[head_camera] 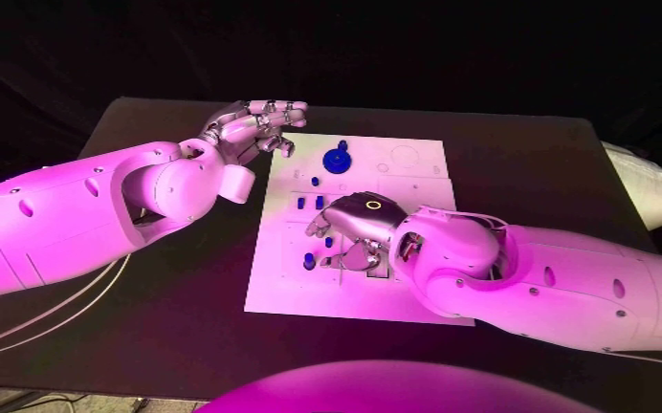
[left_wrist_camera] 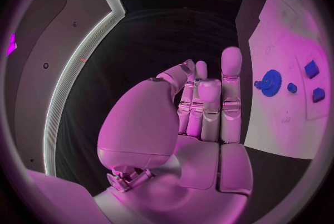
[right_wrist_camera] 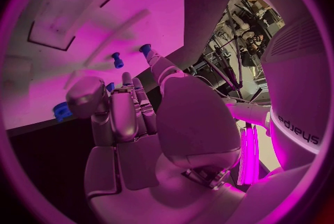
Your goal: Assemble the parts on the task board
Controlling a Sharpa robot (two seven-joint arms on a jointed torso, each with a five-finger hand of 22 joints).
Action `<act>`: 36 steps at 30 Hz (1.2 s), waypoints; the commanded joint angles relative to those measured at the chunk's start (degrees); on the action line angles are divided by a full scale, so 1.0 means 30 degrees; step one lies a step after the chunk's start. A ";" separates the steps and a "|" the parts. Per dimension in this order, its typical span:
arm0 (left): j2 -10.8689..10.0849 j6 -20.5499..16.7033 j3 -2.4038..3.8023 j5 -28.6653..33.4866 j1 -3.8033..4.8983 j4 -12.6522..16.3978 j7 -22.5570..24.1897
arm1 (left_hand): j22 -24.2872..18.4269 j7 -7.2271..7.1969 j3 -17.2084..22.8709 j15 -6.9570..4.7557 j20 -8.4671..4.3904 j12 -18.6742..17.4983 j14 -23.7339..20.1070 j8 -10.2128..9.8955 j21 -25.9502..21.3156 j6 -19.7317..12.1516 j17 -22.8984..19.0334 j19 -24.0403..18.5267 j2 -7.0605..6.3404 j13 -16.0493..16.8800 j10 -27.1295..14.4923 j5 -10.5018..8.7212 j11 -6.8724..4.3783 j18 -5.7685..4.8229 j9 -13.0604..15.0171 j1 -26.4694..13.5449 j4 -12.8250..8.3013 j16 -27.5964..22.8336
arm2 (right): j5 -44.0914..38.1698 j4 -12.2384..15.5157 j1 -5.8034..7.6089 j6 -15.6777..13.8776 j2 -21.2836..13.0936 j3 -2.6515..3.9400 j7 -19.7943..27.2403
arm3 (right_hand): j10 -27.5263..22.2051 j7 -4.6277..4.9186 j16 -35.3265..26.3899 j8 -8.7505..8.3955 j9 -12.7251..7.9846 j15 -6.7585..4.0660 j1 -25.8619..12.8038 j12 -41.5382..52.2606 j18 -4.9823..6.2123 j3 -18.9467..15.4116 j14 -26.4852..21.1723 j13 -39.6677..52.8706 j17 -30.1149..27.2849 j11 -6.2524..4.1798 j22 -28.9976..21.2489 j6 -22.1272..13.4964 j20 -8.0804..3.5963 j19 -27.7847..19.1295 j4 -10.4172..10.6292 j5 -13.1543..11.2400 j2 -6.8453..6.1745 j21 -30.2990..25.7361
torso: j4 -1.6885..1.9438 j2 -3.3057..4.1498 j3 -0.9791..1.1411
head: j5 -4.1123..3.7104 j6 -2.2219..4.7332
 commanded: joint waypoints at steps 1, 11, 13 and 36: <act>-0.0023 0.0324 0.0010 -0.0056 0.0004 0.0000 0.0048 | 0.0001 0.0049 -0.0108 0.0004 0.0015 0.0128 -0.0101 0.0124 0.0015 -0.0125 -0.0014 -0.0138 0.0029 0.0021 -0.0100 0.0117 0.0000 0.0354 -0.0032 0.0121 -0.0024 0.0031 | 0.1279 0.0677 0.0223 -0.2077 -0.0989 0.0119 0.0883 | 0.0544 -0.0003 -0.0003 0.0147 0.0050 0.0058 0.0208 0.0402 0.0101 -0.0134 0.0564 0.0055 -0.0053 -0.0034 0.0023 0.0419 0.0038 0.0065 0.0082 0.0290 0.0154 -0.0033 | -0.0064 -0.0022 -0.0013 | -0.0070 0.0075; -0.0076 0.0268 0.0003 -0.0056 0.0004 0.0043 0.0037 | 0.0001 0.0049 -0.0108 0.0004 0.0015 0.0128 -0.0101 0.0124 0.0015 -0.0125 -0.0014 -0.0138 0.0029 0.0021 -0.0100 0.0117 0.0000 0.0354 -0.0032 0.0121 -0.0024 0.0031 | 0.7196 0.2535 0.1618 -0.3680 -0.5945 0.0215 0.0409 | 0.5877 -0.0728 0.1900 0.0454 0.0137 -0.0785 -0.0136 0.2707 -0.0511 0.0373 0.1194 0.0905 0.2493 -0.1184 0.3599 0.2071 -0.0622 0.1312 0.0705 0.1273 0.0627 0.2365 | -0.0237 -0.0043 -0.0043 | -0.0758 0.0381; -0.0083 0.0251 0.0001 -0.0056 0.0005 0.0095 0.0041 | 0.0001 0.0049 -0.0108 0.0004 0.0015 0.0128 -0.0101 0.0124 0.0015 -0.0125 -0.0014 -0.0138 0.0029 0.0021 -0.0100 0.0117 0.0000 0.0354 -0.0032 0.0121 -0.0024 0.0031 | 0.8183 0.2691 0.1714 -0.3842 -0.6828 0.0103 0.0039 | 0.6983 -0.0919 0.2553 0.0479 0.0122 -0.1022 -0.0273 0.3454 -0.0706 0.0349 0.1369 0.1496 0.3393 -0.1461 0.4674 0.2182 -0.0873 0.1685 0.0813 0.1410 0.0585 0.3100 | -0.0290 -0.0033 -0.0054 | -0.0868 0.0448; -0.0016 0.0425 -0.0142 -0.0056 0.0003 0.0075 0.0099 | 0.0001 0.0049 -0.0108 0.0004 0.0015 0.0128 -0.0101 0.0124 0.0015 -0.0125 -0.0014 -0.0138 0.0029 0.0021 -0.0100 0.0117 0.0000 0.0354 -0.0032 0.0121 -0.0024 0.0031 | 0.5091 0.3178 0.1266 -0.0427 -0.8977 -0.0890 -0.4533 | 0.7895 -0.1628 0.4302 0.2868 0.2149 -0.1444 -0.2764 2.0793 -0.1120 -0.4972 0.1635 2.1413 0.5876 -0.1970 0.7223 0.2219 -0.1337 0.2141 0.3766 0.3093 0.1254 0.4853 | -0.0732 -0.0042 -0.0031 | -0.1019 0.0628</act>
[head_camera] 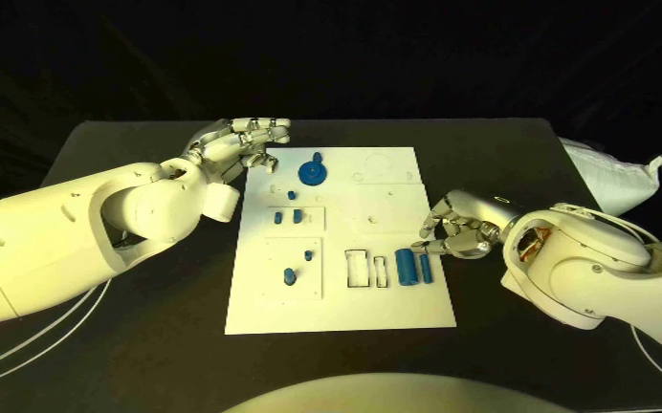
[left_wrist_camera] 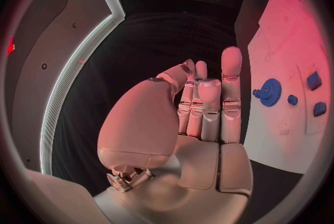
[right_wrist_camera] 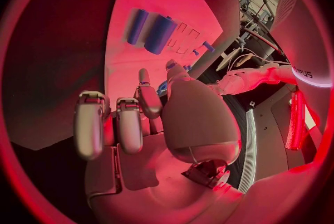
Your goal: Assemble the parts on the task board
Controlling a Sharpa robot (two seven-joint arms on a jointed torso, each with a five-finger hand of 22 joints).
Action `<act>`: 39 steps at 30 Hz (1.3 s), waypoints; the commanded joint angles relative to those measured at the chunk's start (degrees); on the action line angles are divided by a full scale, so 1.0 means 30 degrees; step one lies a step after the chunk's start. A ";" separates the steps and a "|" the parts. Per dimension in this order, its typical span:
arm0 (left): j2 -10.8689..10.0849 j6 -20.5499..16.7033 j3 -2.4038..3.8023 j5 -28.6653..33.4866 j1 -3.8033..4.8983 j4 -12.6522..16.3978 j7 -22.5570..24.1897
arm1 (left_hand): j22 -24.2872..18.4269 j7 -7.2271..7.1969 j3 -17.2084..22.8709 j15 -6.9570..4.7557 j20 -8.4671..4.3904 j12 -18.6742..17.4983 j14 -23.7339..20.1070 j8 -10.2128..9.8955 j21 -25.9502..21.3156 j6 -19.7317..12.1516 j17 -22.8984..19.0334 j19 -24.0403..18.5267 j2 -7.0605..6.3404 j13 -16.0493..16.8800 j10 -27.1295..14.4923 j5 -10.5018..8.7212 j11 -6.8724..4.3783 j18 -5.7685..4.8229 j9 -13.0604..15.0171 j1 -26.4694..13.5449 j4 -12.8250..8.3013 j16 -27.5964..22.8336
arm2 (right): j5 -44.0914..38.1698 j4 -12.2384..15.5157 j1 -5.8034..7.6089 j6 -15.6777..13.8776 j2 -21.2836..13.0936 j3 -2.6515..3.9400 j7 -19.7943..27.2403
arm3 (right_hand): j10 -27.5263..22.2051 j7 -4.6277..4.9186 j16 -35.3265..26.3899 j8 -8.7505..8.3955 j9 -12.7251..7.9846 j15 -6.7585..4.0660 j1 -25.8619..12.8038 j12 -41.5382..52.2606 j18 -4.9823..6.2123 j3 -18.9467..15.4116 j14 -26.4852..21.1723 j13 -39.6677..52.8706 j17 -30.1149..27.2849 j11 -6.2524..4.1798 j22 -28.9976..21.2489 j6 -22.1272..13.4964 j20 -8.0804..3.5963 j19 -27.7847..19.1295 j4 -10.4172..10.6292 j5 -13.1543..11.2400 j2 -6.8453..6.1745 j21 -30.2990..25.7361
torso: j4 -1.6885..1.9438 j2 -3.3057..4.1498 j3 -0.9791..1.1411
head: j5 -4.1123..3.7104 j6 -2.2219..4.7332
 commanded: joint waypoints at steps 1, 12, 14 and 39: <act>0.0022 0.0398 0.0004 -0.0051 0.0005 0.0009 0.0132 | 0.0002 0.0049 -0.0108 0.0004 0.0016 0.0128 -0.0101 0.0124 0.0015 -0.0125 -0.0013 -0.0138 0.0029 0.0028 -0.0100 0.0117 0.0000 0.0356 -0.0032 0.0121 -0.0024 0.0031 | -0.0949 0.0040 -0.0091 0.1257 0.0110 -0.0020 -0.1060 | -0.0013 -0.0033 0.0095 0.0193 0.0118 0.0035 -0.0062 0.0141 -0.0365 -0.0299 0.1602 0.0168 0.3027 0.0012 0.0063 -0.0185 -0.0044 0.0261 0.0124 0.0046 0.0133 0.0094 | -0.0036 -0.0003 -0.0022 | 0.0029 -0.0010; 0.0018 0.0407 -0.0002 -0.0051 0.0004 0.0011 0.0117 | 0.0002 0.0049 -0.0108 0.0004 0.0016 0.0128 -0.0101 0.0124 0.0015 -0.0125 -0.0013 -0.0138 0.0029 0.0028 -0.0100 0.0117 0.0000 0.0356 -0.0032 0.0121 -0.0024 0.0031 | -0.1045 -0.0059 -0.0415 0.1946 0.0608 -0.0042 -0.1392 | 0.0256 -0.0023 0.0210 0.0350 0.0376 0.0056 0.0089 0.0718 -0.0391 -0.0916 0.1632 0.1005 0.3233 0.0026 0.0217 -0.0352 -0.0020 0.0282 0.0362 -0.0214 0.0086 0.0181 | -0.0033 -0.0005 -0.0033 | -0.0037 -0.0017; 0.0018 0.0410 -0.0002 -0.0051 0.0004 0.0006 0.0116 | 0.0002 0.0049 -0.0108 0.0004 0.0016 0.0128 -0.0101 0.0124 0.0015 -0.0125 -0.0013 -0.0138 0.0029 0.0028 -0.0100 0.0117 0.0000 0.0356 -0.0032 0.0121 -0.0024 0.0031 | -0.1061 -0.0089 -0.0455 0.1976 0.0707 -0.0043 -0.1427 | 0.0279 -0.0022 0.0224 0.0373 0.0413 0.0059 0.0103 0.0767 -0.0395 -0.0991 0.1636 0.1087 0.3259 0.0028 0.0242 -0.0369 -0.0016 0.0286 0.0406 -0.0246 0.0110 0.0195 | -0.0024 -0.0004 -0.0031 | 0.0004 -0.0027; -0.0041 0.0392 -0.0002 -0.0051 0.0002 0.0010 0.0069 | -0.0010 0.0055 -0.0191 0.0015 0.0033 0.0290 -0.0149 0.0170 0.0002 -0.0145 -0.0099 -0.0177 0.0066 0.0093 -0.0219 0.0117 0.0010 0.0367 -0.0041 0.0146 -0.0052 0.0036 | -0.1145 -0.1076 -0.1215 0.2259 0.2184 -0.0042 -0.1579 | 0.0576 -0.0086 0.0215 0.0625 0.0698 0.0033 0.0345 0.1270 -0.0396 -0.1334 0.1624 0.1784 0.3230 -0.0020 0.0278 -0.0266 -0.0020 0.0273 0.0608 -0.0191 0.0464 0.0216 | 0.0000 0.0003 -0.0042 | 0.0124 -0.0116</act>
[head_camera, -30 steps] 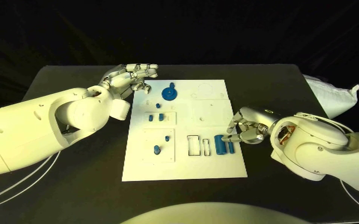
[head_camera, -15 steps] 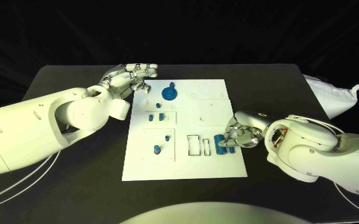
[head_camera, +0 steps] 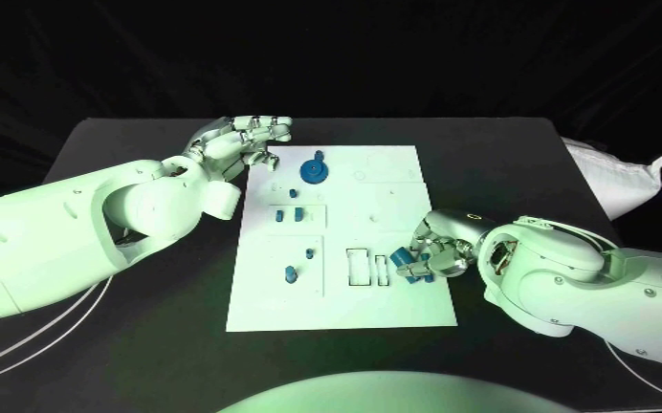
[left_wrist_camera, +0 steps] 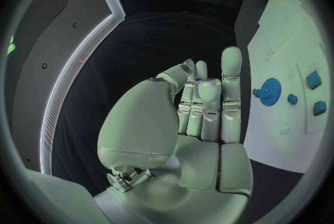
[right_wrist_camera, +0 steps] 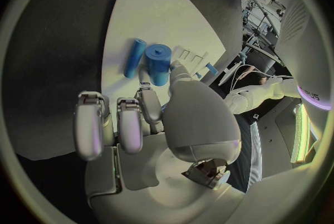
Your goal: Assemble the parts on the task board
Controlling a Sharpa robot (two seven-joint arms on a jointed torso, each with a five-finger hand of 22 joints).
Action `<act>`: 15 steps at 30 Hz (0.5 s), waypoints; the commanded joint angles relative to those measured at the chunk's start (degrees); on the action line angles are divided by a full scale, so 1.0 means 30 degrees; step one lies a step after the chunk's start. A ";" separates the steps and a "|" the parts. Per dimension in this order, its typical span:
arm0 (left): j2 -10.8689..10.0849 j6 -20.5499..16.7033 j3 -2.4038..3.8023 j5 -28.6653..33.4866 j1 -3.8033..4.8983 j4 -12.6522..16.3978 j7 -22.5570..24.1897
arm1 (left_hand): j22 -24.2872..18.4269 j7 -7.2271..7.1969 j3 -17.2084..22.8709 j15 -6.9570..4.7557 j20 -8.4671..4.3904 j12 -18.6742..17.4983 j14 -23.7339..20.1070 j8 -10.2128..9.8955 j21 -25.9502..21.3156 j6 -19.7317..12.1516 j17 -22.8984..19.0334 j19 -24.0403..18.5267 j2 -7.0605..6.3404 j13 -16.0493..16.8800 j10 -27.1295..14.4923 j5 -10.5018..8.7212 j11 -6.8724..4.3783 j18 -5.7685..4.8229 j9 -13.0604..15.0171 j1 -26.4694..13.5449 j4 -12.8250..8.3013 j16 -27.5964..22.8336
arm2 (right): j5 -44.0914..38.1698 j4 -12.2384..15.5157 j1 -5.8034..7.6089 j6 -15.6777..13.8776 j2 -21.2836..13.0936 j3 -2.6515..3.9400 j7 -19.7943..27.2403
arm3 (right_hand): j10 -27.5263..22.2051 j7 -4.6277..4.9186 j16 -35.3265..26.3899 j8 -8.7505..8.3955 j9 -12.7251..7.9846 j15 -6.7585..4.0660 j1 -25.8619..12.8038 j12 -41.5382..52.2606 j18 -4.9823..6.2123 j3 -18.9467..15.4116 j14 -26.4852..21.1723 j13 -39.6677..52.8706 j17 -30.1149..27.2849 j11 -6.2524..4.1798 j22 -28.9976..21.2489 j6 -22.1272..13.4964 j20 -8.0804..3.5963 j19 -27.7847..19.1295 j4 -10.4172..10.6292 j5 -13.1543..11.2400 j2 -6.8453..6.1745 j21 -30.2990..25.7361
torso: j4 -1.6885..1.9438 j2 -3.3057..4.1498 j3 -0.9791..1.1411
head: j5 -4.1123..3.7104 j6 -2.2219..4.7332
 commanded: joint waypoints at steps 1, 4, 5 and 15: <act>-0.0008 0.0333 0.0011 -0.0050 0.0005 0.0049 0.0072 | -0.0009 -0.0014 -0.0110 0.0016 -0.0036 0.0066 -0.0149 0.0043 0.0003 -0.0075 -0.0017 -0.0108 0.0066 0.0017 -0.0081 0.0117 0.0009 0.0367 -0.0017 0.0146 0.0029 0.0036 | -0.0105 -0.0150 -0.0158 0.0377 0.0156 -0.0040 -0.0198 | 0.0162 -0.0053 0.0103 0.0125 0.0027 0.0021 0.0064 0.0121 -0.0104 -0.0190 0.1622 0.0110 0.3227 0.0004 0.0002 -0.0028 -0.0037 0.0273 0.0026 0.0062 0.0222 0.0093 | 0.0011 0.0011 0.0003 | -0.0004 -0.0013; -0.0037 0.0326 0.0010 -0.0050 0.0005 0.0065 0.0064 | -0.0009 -0.0014 -0.0110 0.0016 -0.0036 0.0066 -0.0149 0.0043 0.0003 -0.0075 -0.0017 -0.0108 0.0066 0.0017 -0.0081 0.0117 0.0009 0.0367 -0.0017 0.0146 0.0029 0.0036 | -0.0073 -0.0229 -0.0211 0.0176 0.0246 -0.0040 -0.0270 | 0.0237 -0.0081 0.0096 0.0202 0.0125 -0.0004 0.0123 0.0206 -0.0102 -0.0302 0.1617 0.0260 0.3213 -0.0026 -0.0002 0.0005 -0.0058 0.0267 0.0076 0.0327 0.0358 0.0090 | 0.0007 0.0008 -0.0014 | 0.0009 -0.0013; -0.0045 0.0324 0.0010 -0.0050 0.0005 0.0069 0.0063 | -0.0014 -0.0014 -0.0111 0.0015 -0.0036 0.0076 -0.0153 0.0046 -0.0006 -0.0074 -0.0026 -0.0112 0.0074 0.0021 -0.0087 0.0119 0.0009 0.0369 -0.0017 0.0150 0.0028 0.0034 | -0.0067 -0.0251 -0.0223 0.0077 0.0269 -0.0040 -0.0313 | 0.0261 -0.0092 0.0098 0.0227 0.0157 -0.0012 0.0149 0.0233 -0.0103 -0.0327 0.1617 0.0309 0.3215 -0.0036 0.0003 0.0018 -0.0065 0.0268 0.0088 0.0417 0.0421 0.0093 | -0.0012 -0.0001 -0.0018 | 0.0028 -0.0009; -0.0106 0.0322 0.0009 -0.0052 0.0005 0.0119 0.0055 | -0.0021 -0.0015 -0.0111 0.0015 -0.0035 0.0087 -0.0158 0.0051 -0.0016 -0.0073 -0.0038 -0.0117 0.0085 0.0025 -0.0094 0.0121 0.0008 0.0371 -0.0017 0.0156 0.0026 0.0031 | 0.0224 -0.0140 -0.0267 -0.1780 0.0182 -0.0035 -0.0416 | 0.0864 -0.0280 0.0123 0.0560 0.0550 -0.0167 0.0861 0.1014 -0.0120 -0.0382 0.1625 0.1265 0.3262 -0.0218 0.0113 0.0360 -0.0196 0.0311 -0.0052 0.2183 0.1179 0.0151 | -0.0013 -0.0010 0.0003 | 0.0031 0.0013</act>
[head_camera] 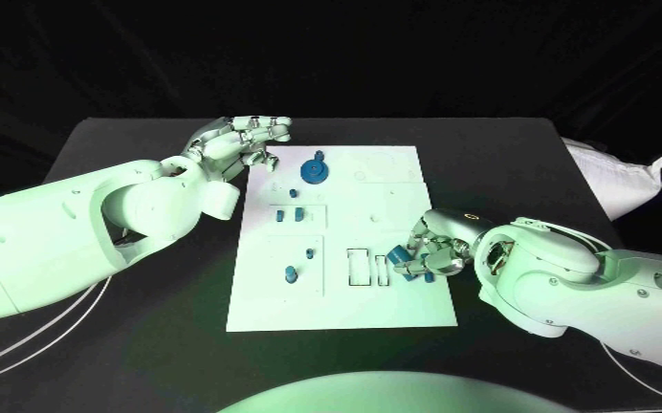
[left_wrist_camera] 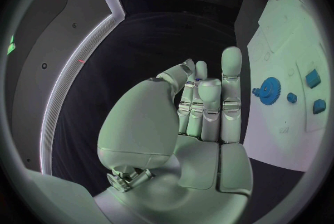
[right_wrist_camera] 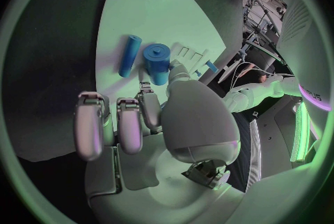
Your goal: Assemble the parts on the task board
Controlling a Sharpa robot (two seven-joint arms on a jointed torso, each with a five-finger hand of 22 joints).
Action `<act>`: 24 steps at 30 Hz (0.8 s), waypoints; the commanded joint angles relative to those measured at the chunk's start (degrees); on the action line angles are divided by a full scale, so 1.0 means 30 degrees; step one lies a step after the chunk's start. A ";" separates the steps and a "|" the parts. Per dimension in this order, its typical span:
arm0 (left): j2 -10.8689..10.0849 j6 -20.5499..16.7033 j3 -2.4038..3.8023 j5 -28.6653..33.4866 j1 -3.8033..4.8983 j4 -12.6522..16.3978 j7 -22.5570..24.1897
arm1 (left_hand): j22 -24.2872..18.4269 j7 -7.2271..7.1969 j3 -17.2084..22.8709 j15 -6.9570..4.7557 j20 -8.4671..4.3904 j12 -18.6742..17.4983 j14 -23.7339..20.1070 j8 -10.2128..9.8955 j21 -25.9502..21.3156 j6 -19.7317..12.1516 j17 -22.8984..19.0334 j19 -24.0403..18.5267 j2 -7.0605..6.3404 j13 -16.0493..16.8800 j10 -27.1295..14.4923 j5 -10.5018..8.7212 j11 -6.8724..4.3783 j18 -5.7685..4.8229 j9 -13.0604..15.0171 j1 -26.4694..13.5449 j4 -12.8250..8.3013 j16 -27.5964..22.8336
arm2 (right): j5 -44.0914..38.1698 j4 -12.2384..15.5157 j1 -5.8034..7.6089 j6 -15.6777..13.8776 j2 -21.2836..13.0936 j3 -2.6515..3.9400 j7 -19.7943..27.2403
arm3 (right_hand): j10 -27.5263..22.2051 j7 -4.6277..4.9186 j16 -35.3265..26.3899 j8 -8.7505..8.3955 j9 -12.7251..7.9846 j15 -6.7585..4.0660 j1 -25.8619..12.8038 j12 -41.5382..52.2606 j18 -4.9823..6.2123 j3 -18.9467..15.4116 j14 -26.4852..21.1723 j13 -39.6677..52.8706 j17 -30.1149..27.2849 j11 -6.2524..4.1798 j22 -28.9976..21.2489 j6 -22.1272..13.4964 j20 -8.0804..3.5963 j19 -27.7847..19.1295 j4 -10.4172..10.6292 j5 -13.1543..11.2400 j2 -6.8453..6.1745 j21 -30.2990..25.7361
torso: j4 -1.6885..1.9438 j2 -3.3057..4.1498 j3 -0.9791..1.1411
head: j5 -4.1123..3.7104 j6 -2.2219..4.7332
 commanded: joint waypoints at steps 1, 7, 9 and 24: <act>0.0000 0.0323 0.0011 -0.0053 0.0005 0.0065 0.0076 | -0.0020 -0.0015 -0.0111 0.0016 -0.0034 0.0087 -0.0158 0.0051 -0.0016 -0.0074 -0.0017 -0.0117 0.0085 0.0028 -0.0095 0.0121 0.0008 0.0371 -0.0020 0.0155 0.0026 0.0031 | 0.0366 0.0126 -0.0095 -0.1388 -0.0177 -0.0063 -0.0310 | 0.0253 -0.0062 0.0128 0.0149 0.0166 -0.0175 0.0315 0.0241 -0.0124 -0.0019 0.1637 0.0758 0.3273 -0.0074 0.0046 0.0138 -0.0216 0.0317 -0.0097 0.0611 0.0406 0.0066 | 0.0001 -0.0008 0.0016 | 0.0016 0.0037; -0.0001 0.0337 0.0010 -0.0060 0.0005 0.0046 0.0068 | -0.0019 -0.0016 -0.0112 0.0015 -0.0034 0.0104 -0.0157 0.0056 -0.0014 -0.0076 -0.0007 -0.0121 0.0095 0.0034 -0.0109 0.0124 0.0007 0.0373 -0.0020 0.0168 0.0018 0.0042 | 0.2527 0.0879 0.0052 -0.3464 -0.0548 0.0012 0.0558 | 0.0351 -0.0100 0.0154 0.0124 0.0283 -0.0226 0.0700 0.0352 -0.0130 0.0062 0.1646 0.0983 0.3325 -0.0123 0.0064 0.0085 -0.0281 0.0331 -0.0158 0.1936 0.0697 0.0071 | -0.0006 -0.0014 0.0019 | 0.0038 0.0060; 0.0011 0.0351 0.0009 -0.0061 0.0005 0.0042 0.0066 | -0.0019 -0.0016 -0.0112 0.0015 -0.0034 0.0104 -0.0157 0.0056 -0.0014 -0.0076 -0.0007 -0.0121 0.0095 0.0034 -0.0109 0.0124 0.0007 0.0373 -0.0020 0.0168 0.0018 0.0042 | 0.3280 0.1045 0.0104 -0.3652 -0.0537 0.0027 0.0716 | 0.0327 -0.0097 0.0156 0.0121 0.0285 -0.0226 0.0697 0.0306 -0.0130 0.0059 0.1647 0.0945 0.3329 -0.0122 0.0064 0.0082 -0.0281 0.0331 -0.0154 0.1950 0.0699 0.0071 | -0.0008 -0.0004 0.0010 | 0.0064 0.0072; 0.0017 0.0429 0.0009 -0.0076 0.0005 0.0089 0.0031 | -0.0027 -0.0019 -0.0099 0.0012 -0.0034 0.0135 -0.0170 0.0065 -0.0026 -0.0082 -0.0031 -0.0132 0.0128 0.0045 -0.0138 0.0134 0.0003 0.0378 -0.0023 0.0215 -0.0009 0.0039 | 0.5547 0.0990 0.0136 -0.1431 0.0842 0.0049 0.0392 | 0.0139 -0.0037 0.0195 0.0057 0.0405 -0.0167 -0.0096 -0.0158 -0.0141 -0.0387 0.1659 0.0709 0.3408 -0.0056 0.0107 0.0057 -0.0241 0.0342 0.0213 0.2050 0.0849 0.0083 | 0.0035 0.0012 0.0006 | 0.0240 -0.0028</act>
